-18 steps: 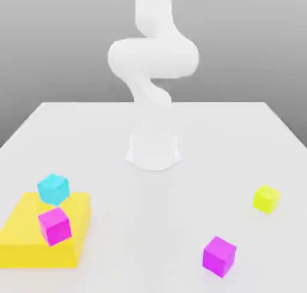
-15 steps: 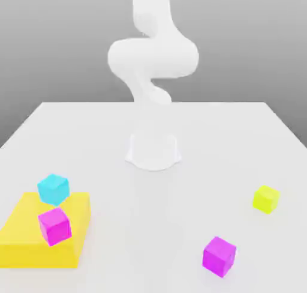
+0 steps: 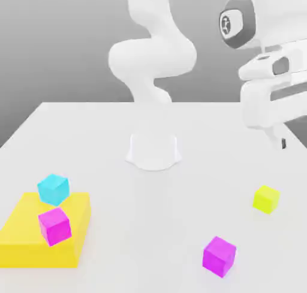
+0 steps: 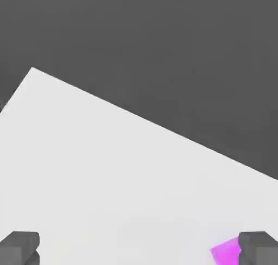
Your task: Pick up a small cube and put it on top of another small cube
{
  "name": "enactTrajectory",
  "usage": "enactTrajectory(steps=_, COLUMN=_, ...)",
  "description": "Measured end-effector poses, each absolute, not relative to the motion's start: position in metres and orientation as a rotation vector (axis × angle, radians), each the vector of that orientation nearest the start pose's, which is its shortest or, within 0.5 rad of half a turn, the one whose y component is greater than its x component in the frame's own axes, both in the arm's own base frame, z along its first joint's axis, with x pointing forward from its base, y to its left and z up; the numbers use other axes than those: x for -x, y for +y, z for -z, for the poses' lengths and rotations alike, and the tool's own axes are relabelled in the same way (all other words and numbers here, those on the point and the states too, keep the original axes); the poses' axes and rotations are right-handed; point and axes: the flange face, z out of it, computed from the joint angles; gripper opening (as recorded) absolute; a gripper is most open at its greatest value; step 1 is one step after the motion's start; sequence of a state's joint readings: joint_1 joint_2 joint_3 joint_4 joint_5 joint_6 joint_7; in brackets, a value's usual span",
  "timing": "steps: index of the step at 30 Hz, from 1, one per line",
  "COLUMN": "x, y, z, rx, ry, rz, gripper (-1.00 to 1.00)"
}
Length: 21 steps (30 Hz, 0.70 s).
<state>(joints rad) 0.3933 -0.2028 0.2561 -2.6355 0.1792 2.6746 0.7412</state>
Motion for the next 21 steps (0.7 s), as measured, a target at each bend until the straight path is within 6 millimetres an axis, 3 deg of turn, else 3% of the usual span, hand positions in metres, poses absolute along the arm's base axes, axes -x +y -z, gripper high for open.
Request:
enactTrajectory(steps=5, x=-0.289, y=0.296, z=-0.252, rx=3.046, ry=0.144, rz=0.088, gripper=0.00)
enactTrajectory(steps=8, x=-0.246, y=0.302, z=-0.207, rx=3.119, ry=0.016, rz=0.022, gripper=0.00)
enactTrajectory(steps=15, x=-0.237, y=0.299, z=-0.136, rx=3.141, ry=0.001, rz=0.000, gripper=0.00)
enactTrajectory(steps=16, x=-0.237, y=0.298, z=-0.129, rx=3.141, ry=0.002, rz=0.000, gripper=-1.00)
enactTrajectory(steps=21, x=-0.237, y=0.298, z=-0.129, rx=3.140, ry=0.002, rz=0.001, gripper=-1.00)
